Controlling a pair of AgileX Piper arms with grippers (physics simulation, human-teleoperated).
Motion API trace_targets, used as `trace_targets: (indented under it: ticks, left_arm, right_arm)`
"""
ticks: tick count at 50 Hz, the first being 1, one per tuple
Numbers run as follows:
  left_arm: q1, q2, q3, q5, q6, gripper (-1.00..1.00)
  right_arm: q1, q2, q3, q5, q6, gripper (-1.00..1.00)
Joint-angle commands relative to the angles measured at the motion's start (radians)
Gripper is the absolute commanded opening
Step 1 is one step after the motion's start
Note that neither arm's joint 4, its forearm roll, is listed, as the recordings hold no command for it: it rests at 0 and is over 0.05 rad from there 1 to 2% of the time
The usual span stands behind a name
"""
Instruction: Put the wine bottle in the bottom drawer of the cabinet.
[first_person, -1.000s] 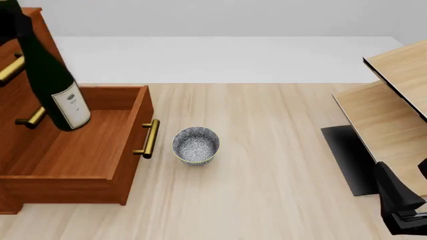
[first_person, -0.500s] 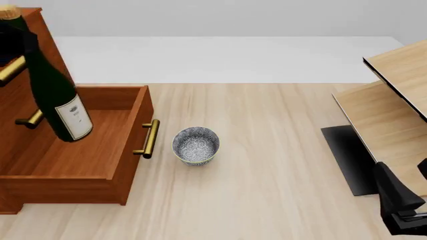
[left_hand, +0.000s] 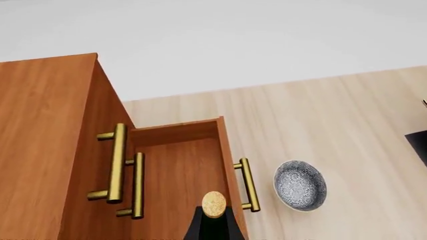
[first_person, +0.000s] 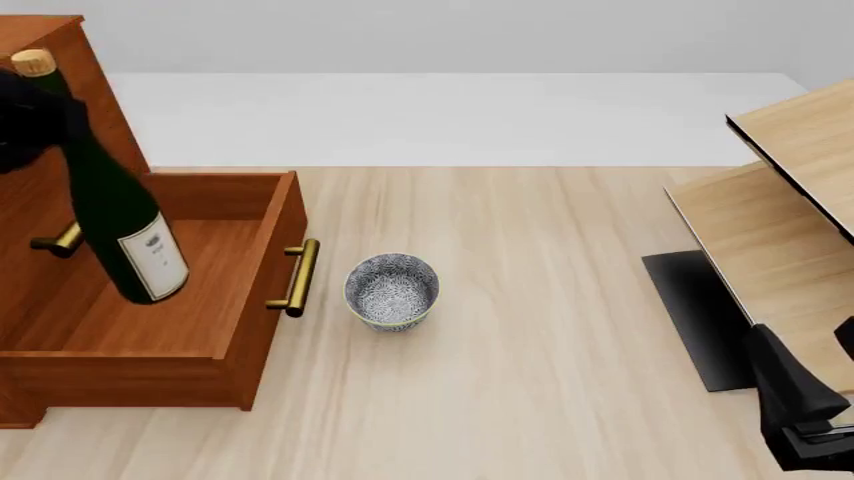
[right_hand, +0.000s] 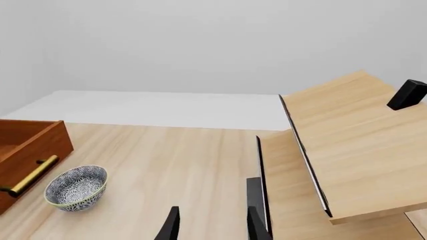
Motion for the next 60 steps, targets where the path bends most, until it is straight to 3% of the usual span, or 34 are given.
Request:
trace_targets:
  ticks: [1, 31, 60]
  left_arm:
    - [0.006, -0.009, 0.032, -0.025, 0.004, -1.0]
    - [0.012, -0.005, 0.137, -0.106, 0.01, -1.0]
    - [0.028, 0.049, 0.167, -0.178, -0.005, -1.0]
  right_arm:
    - [0.001, 0.0, 0.0, 0.001, -0.001, 1.0]
    - [0.005, 0.0, 0.0, 0.007, -0.002, 1.0]
    - [0.0, 0.0, 0.0, 0.011, 0.0, 1.0]
